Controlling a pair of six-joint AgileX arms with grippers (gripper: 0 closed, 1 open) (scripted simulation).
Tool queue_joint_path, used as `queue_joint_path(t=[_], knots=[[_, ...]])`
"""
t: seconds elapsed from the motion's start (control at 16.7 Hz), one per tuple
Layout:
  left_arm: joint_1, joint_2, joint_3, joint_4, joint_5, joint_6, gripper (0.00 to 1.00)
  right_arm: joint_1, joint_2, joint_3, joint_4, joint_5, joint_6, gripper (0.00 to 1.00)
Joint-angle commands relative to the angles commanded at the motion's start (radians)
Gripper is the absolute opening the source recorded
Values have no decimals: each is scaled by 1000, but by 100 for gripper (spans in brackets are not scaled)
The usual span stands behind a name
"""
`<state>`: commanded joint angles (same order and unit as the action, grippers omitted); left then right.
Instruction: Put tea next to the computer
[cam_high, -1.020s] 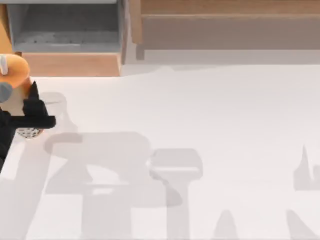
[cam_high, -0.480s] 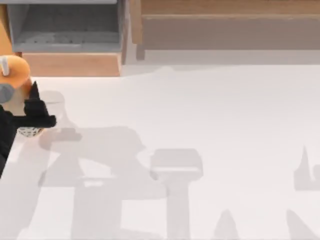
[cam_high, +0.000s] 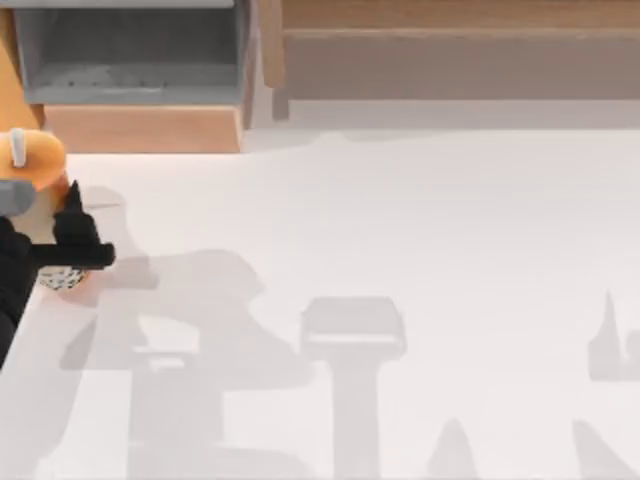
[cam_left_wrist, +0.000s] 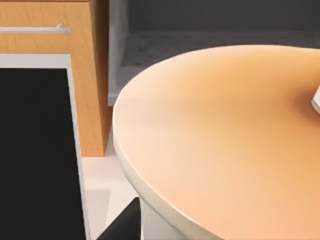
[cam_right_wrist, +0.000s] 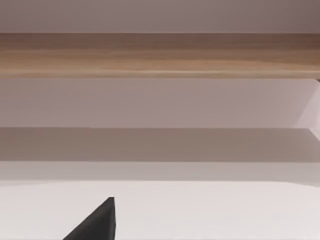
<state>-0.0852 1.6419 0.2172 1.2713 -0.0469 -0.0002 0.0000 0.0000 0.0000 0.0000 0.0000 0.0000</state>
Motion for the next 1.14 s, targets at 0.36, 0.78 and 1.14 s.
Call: queue_joint_path(t=[0.36,0.78,1.14], knots=[[0,0,0,0,0,0,45,0,0,0,0,0,0,100],[0,0,0,0,0,0,98,0,0,0,0,0,0,100],[0,0,0,0,0,0,100,0,0,0,0,0,0,100]])
